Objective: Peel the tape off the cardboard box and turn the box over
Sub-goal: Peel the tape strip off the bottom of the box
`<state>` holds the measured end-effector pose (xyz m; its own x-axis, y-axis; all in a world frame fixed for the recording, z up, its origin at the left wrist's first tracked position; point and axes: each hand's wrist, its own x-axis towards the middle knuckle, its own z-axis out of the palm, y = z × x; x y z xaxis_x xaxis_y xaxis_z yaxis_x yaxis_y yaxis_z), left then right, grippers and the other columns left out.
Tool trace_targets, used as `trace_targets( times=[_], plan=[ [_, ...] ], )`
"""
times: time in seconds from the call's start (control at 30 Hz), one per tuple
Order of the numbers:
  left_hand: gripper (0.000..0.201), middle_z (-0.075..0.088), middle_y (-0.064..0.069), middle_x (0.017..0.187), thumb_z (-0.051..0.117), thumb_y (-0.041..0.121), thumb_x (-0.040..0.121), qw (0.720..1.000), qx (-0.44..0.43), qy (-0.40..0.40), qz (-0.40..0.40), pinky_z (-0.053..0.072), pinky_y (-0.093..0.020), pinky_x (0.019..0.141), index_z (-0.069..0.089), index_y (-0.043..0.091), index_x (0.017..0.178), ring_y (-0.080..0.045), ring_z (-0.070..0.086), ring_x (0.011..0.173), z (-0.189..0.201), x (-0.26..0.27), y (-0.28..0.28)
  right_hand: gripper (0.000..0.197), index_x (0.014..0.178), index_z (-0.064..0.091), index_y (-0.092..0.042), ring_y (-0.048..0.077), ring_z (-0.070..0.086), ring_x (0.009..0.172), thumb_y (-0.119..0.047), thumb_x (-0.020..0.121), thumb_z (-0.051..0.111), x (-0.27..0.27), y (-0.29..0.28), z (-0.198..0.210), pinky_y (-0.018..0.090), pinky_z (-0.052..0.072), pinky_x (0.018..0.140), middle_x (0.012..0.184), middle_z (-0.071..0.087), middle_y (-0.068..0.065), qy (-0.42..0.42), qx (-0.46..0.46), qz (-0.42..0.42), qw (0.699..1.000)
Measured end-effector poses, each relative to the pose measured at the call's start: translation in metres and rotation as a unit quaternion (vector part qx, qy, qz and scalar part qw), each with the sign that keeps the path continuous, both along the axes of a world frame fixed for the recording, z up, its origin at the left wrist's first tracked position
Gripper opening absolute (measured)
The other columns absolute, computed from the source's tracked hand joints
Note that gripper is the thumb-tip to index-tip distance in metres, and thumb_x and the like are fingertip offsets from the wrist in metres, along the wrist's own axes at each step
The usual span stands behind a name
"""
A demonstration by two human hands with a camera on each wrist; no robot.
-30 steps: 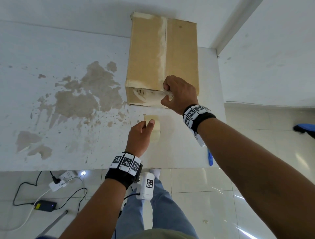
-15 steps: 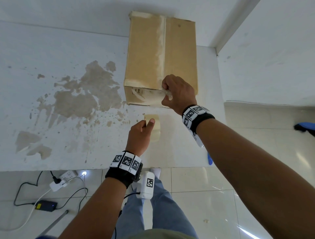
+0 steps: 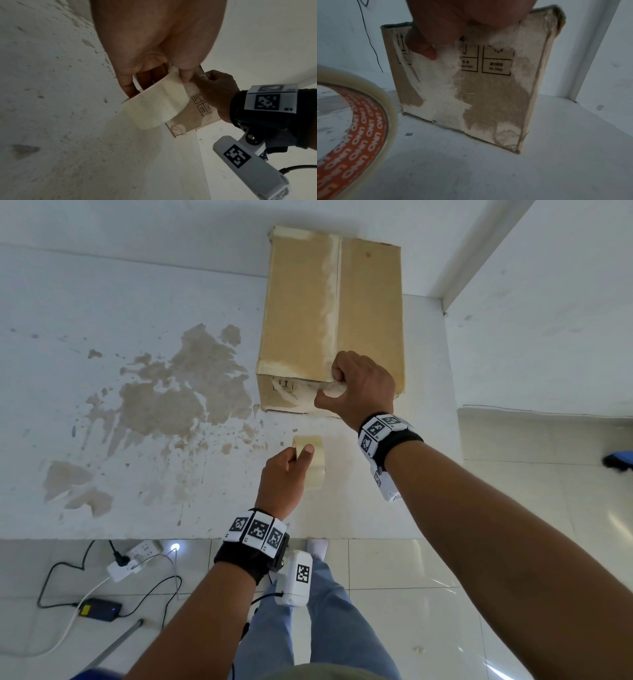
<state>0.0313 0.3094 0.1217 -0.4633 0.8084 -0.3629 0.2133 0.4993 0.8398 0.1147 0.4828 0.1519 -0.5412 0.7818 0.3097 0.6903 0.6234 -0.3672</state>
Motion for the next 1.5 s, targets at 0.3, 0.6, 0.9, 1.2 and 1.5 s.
trace_targets(
  times=[0.3, 0.6, 0.9, 1.2, 1.5],
  plan=[
    [0.050, 0.034, 0.000, 0.056, 0.051, 0.039, 0.099, 1.000, 0.009, -0.002, -0.006, 0.031, -0.029, 0.056, 0.032, 0.013, 0.060, -0.016, 0.034, 0.054, 0.003, 0.004, 0.003, 0.031, 0.074, 0.048, -0.019, 0.015, 0.043, 0.062, -0.039, 0.069, 0.071, 0.009, 0.005, 0.006, 0.027, 0.034, 0.052, 0.066, 0.045, -0.008, 0.011, -0.070, 0.009, 0.997],
    [0.050, 0.036, -0.001, 0.056, 0.051, 0.039, 0.099, 1.000, 0.006, 0.004, -0.011, 0.032, -0.029, 0.057, 0.033, 0.012, 0.060, -0.016, 0.036, 0.054, 0.000, 0.005, 0.003, 0.030, 0.071, 0.043, -0.021, 0.013, 0.039, 0.062, -0.038, 0.069, 0.067, 0.008, 0.005, 0.009, 0.027, 0.033, 0.052, 0.066, 0.043, -0.009, -0.004, -0.084, 0.012, 0.996],
    [0.051, 0.034, 0.001, 0.055, 0.051, 0.037, 0.099, 1.000, 0.009, -0.003, -0.001, 0.031, -0.029, 0.055, 0.030, 0.016, 0.058, -0.015, 0.034, 0.053, 0.002, 0.001, 0.002, 0.037, 0.071, 0.044, -0.018, 0.013, 0.039, 0.058, -0.046, 0.065, 0.068, 0.000, 0.003, 0.009, 0.023, 0.023, 0.047, 0.064, 0.044, -0.007, -0.037, -0.061, -0.016, 0.997],
    [0.052, 0.031, 0.001, 0.054, 0.052, 0.038, 0.099, 1.000, 0.000, -0.010, 0.001, 0.029, -0.026, 0.053, 0.029, 0.017, 0.057, -0.014, 0.031, 0.052, 0.001, 0.001, -0.002, 0.027, 0.073, 0.046, -0.018, 0.013, 0.041, 0.062, -0.035, 0.071, 0.067, 0.010, 0.005, 0.010, 0.026, 0.034, 0.053, 0.066, 0.042, -0.009, -0.001, -0.088, 0.011, 0.996],
    [0.050, 0.032, -0.003, 0.057, 0.051, 0.038, 0.098, 1.000, 0.007, -0.006, -0.007, 0.028, -0.028, 0.055, 0.030, 0.013, 0.060, -0.017, 0.031, 0.055, 0.006, 0.005, -0.001, 0.035, 0.067, 0.041, -0.019, 0.013, 0.040, 0.058, -0.041, 0.066, 0.068, 0.004, 0.002, 0.009, 0.027, 0.033, 0.052, 0.062, 0.043, -0.007, 0.016, -0.097, -0.016, 0.995]
  ],
)
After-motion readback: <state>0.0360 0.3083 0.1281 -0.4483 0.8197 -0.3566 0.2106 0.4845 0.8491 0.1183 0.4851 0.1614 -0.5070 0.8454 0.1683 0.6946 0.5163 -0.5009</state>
